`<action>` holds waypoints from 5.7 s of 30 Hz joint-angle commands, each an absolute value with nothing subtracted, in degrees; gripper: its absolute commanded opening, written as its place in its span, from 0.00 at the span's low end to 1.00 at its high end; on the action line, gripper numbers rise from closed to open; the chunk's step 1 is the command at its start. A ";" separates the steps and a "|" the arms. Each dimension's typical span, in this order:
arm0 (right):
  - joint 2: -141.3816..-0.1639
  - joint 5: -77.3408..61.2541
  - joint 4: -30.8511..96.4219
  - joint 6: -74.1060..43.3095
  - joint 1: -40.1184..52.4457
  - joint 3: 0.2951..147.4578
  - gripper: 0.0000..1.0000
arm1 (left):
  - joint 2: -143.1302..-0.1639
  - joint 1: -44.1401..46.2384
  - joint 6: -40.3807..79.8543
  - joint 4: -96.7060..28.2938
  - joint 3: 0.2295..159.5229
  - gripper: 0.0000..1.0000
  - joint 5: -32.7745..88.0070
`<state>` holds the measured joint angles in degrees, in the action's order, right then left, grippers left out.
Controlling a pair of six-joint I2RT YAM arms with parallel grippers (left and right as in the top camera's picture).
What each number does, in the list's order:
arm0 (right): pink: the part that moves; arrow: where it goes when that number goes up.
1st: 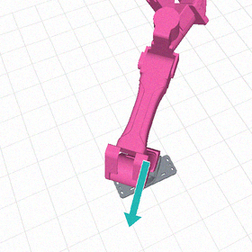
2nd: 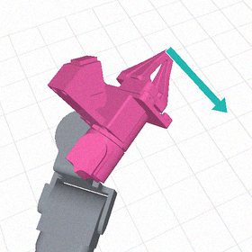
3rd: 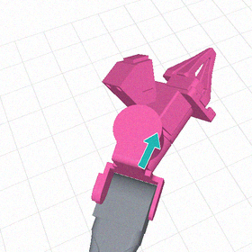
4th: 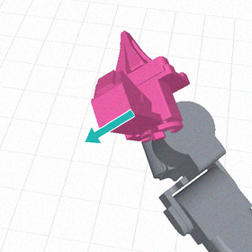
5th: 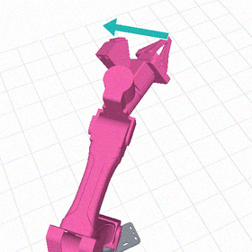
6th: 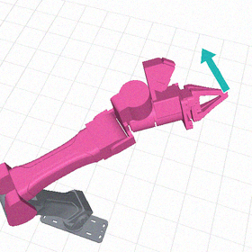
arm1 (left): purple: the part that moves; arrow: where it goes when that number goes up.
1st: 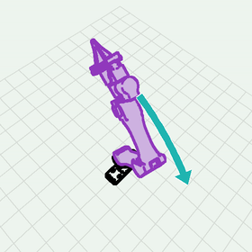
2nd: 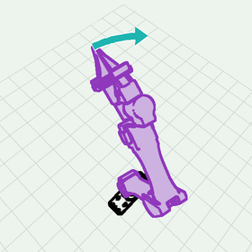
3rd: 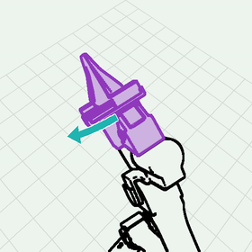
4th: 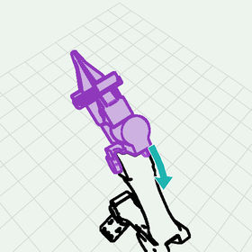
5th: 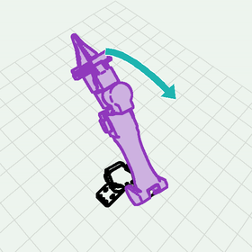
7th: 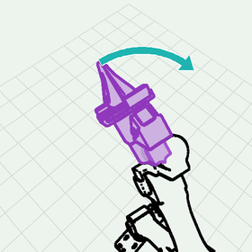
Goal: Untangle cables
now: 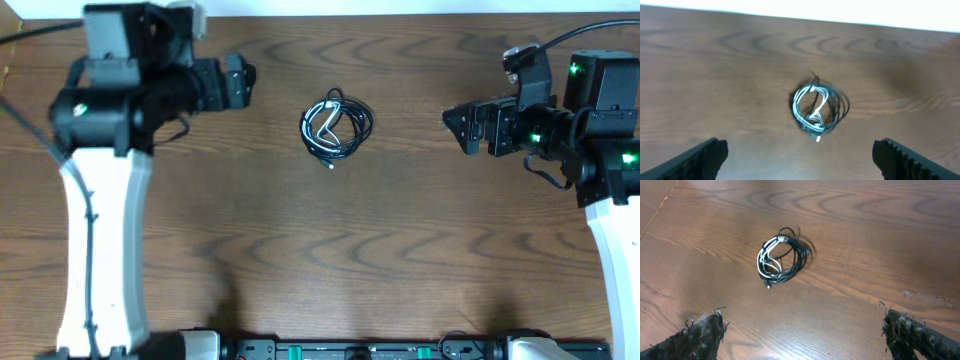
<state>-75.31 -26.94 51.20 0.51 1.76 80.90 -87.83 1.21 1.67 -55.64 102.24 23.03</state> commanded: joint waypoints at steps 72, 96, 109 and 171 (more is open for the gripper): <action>-77.30 -23.44 57.25 1.85 2.33 81.52 0.99 | -128.73 19.11 1.19 -40.40 102.24 0.46 19.22; -80.05 -33.32 52.16 1.74 3.36 81.49 0.97 | -107.85 19.11 12.23 -40.95 103.72 0.07 25.30; -88.38 -34.48 36.01 -15.25 10.83 81.49 0.89 | -99.37 19.11 15.77 -44.07 103.72 0.07 30.02; -115.42 -15.92 35.59 -33.54 16.05 80.84 0.27 | -78.74 -3.31 32.49 -20.21 105.89 0.07 39.66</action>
<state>-114.74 -18.24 34.74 -35.42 17.80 81.25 -80.90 -1.76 31.75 -20.93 103.63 39.75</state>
